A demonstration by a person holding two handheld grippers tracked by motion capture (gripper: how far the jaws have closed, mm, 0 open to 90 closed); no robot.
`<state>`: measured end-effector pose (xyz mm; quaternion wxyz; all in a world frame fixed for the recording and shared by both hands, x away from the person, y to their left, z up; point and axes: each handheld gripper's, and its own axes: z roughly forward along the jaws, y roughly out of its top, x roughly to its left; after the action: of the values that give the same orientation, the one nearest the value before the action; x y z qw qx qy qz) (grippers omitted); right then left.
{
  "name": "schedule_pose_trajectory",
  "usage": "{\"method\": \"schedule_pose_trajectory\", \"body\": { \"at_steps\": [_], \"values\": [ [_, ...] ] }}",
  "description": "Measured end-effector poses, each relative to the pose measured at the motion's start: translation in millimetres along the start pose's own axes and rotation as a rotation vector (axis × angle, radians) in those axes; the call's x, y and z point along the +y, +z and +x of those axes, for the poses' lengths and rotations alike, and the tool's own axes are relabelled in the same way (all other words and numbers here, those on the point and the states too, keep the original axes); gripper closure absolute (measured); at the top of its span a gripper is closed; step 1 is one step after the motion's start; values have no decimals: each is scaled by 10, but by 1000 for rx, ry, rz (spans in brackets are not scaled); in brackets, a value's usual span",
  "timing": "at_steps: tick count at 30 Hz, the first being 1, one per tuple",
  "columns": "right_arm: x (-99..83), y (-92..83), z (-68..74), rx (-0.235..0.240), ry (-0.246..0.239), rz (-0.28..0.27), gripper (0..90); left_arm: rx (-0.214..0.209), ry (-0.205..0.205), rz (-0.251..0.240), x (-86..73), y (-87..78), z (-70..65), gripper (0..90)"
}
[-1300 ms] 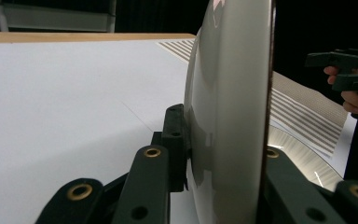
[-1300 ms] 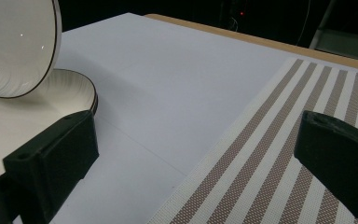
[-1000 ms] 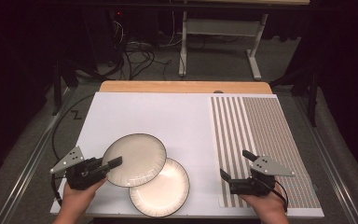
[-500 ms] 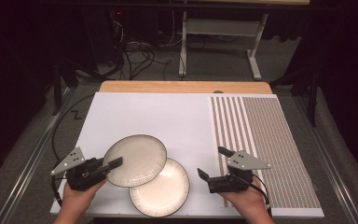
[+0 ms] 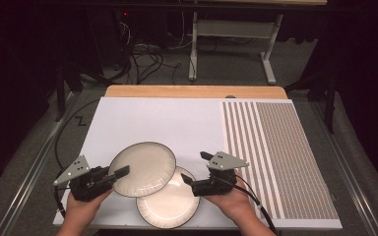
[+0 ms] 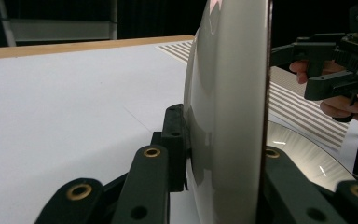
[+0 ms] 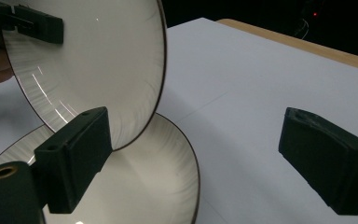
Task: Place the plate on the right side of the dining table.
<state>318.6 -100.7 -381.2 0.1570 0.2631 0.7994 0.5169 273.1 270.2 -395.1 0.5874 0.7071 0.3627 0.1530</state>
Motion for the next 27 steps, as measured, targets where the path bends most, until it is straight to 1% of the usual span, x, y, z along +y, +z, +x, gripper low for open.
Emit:
{"method": "schedule_pose_trajectory", "body": {
  "at_steps": [2,5,8,9,12,13,14,15,16,17,18,19,20,24,27],
  "values": [
    [15,69,28,11,2,-3,160,-4,-2,2,0,0,8,756],
    [48,216,65,33,18,10,181,-5,-4,1,-2,0,12,756],
    [72,313,86,50,26,22,234,-5,-3,0,-2,0,11,756],
    [72,313,86,50,26,22,234,-6,-2,0,-2,0,11,756],
    [95,393,94,67,41,23,308,-8,-4,0,-2,1,14,756],
    [106,445,92,71,47,28,359,-10,-5,0,-1,2,18,756],
    [109,467,88,73,51,31,390,-11,-7,0,-2,3,22,755],
    [109,467,88,73,51,31,390,-11,-8,-1,-3,5,25,755],
    [111,486,86,74,53,33,418,-11,-8,-1,-3,5,27,755],
    [116,510,85,75,58,37,480,-11,-7,-1,-3,4,27,755],
    [116,510,85,75,58,37,480,-12,-7,-2,-3,5,26,755],
    [122,524,80,80,66,35,519,-13,-7,-1,-3,5,26,755],
    [122,524,80,80,66,35,519,-12,-6,-1,-3,6,26,755],
    [118,549,80,103,78,36,611,-12,-5,-2,-4,6,25,755],
    [111,573,90,119,83,45,639,-14,-1,-2,-5,5,22,755]
  ]
}}
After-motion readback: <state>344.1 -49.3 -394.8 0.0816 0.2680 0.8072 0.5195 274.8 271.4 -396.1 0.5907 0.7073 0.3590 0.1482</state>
